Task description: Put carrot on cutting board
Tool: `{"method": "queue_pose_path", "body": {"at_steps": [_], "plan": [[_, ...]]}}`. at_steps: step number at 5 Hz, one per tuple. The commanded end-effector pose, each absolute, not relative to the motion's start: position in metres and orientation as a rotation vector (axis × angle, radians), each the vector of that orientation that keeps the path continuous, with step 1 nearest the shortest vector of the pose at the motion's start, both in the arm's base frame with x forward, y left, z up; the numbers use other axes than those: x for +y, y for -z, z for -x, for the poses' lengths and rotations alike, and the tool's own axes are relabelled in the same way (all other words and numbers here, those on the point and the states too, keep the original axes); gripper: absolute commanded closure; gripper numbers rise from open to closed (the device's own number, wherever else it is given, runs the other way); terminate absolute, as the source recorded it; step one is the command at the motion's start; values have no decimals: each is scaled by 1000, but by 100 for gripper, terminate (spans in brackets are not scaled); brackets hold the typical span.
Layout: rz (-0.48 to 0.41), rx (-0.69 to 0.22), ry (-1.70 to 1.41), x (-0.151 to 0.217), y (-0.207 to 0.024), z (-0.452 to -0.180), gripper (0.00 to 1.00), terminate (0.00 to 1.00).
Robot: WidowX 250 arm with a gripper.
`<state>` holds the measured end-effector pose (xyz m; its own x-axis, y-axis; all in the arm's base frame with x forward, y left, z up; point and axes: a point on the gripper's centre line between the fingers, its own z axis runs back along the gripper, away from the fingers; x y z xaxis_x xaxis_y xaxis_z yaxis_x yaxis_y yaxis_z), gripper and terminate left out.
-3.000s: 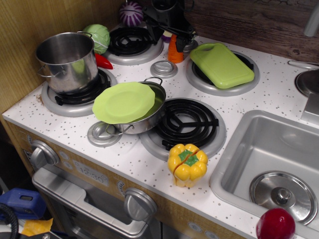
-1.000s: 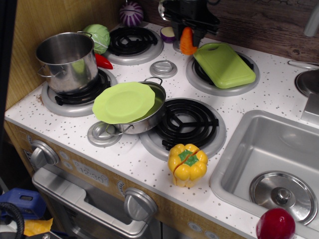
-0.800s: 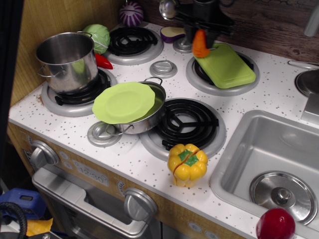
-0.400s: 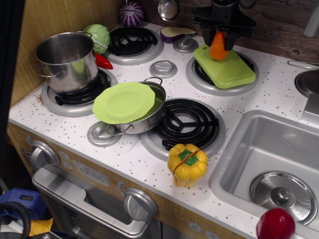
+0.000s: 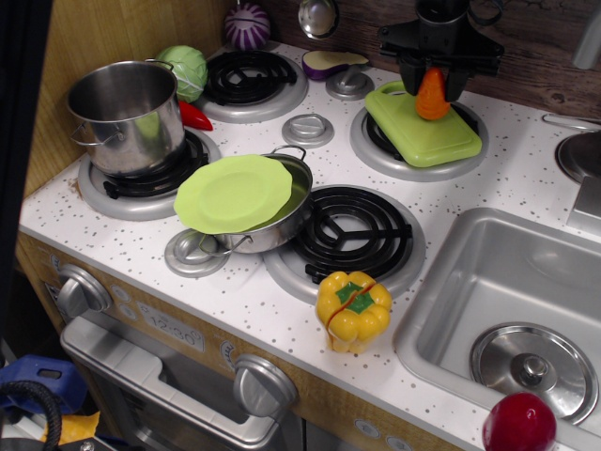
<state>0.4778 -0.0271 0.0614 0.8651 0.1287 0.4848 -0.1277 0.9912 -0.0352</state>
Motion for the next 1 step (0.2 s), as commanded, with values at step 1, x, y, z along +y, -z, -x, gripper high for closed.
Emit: {"method": "queue_pose_path", "body": {"at_steps": [1], "plan": [[29,-627,-134,-19,-105,-482,0,100]]}}
